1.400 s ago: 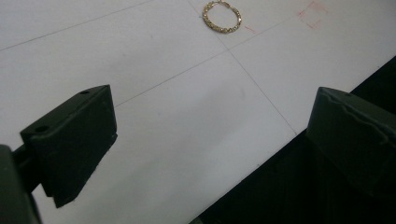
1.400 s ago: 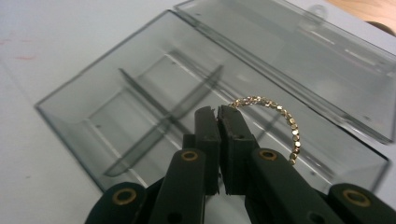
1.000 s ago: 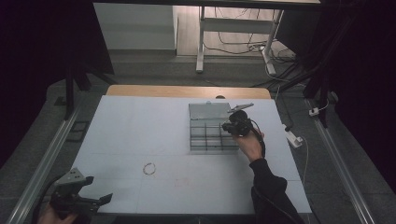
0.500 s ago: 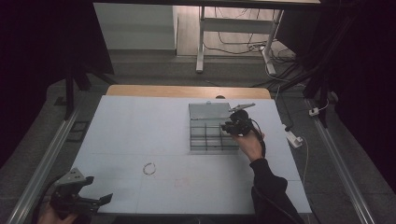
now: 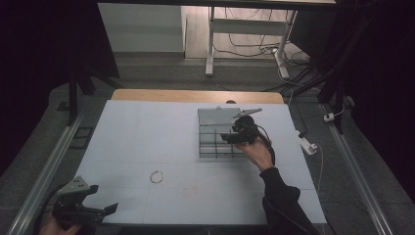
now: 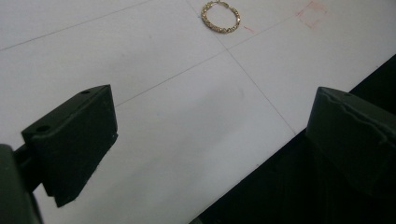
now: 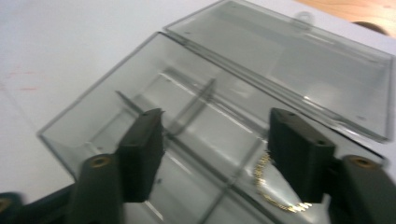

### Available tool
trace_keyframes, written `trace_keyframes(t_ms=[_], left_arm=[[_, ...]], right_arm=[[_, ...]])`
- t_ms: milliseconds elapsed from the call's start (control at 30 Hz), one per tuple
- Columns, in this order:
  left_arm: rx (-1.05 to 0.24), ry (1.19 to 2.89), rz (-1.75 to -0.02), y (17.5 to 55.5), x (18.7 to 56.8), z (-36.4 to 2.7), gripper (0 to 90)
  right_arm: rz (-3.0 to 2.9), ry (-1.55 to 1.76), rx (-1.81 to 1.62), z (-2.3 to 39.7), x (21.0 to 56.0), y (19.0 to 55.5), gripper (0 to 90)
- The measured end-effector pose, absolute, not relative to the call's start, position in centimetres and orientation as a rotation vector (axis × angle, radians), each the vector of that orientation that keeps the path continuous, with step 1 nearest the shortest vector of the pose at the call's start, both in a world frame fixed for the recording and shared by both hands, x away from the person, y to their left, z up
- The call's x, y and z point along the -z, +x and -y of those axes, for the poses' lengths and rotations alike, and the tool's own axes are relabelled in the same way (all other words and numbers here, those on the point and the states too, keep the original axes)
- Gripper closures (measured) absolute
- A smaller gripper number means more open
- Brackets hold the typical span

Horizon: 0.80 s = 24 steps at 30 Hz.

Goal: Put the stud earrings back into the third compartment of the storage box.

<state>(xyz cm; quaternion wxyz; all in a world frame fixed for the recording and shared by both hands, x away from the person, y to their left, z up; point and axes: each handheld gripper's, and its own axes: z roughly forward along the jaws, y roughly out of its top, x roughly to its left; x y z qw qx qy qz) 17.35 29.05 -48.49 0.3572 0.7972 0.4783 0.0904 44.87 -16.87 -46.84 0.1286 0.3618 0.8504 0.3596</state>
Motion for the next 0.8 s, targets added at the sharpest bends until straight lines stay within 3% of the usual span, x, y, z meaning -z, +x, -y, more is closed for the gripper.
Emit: trace_keyframes(t_ms=[100,800], left_arm=[[-0.233,2.057,-1.235,17.4,48.5,-29.1,1.9],[-0.231,2.059,-1.233,17.4,48.5,-29.1,2.0]], right_arm=[[-2.481,1.028,-1.059,16.0,46.7,44.5,25.5],[-2.664,0.792,-1.102,8.8,47.3,40.4,0.5]])
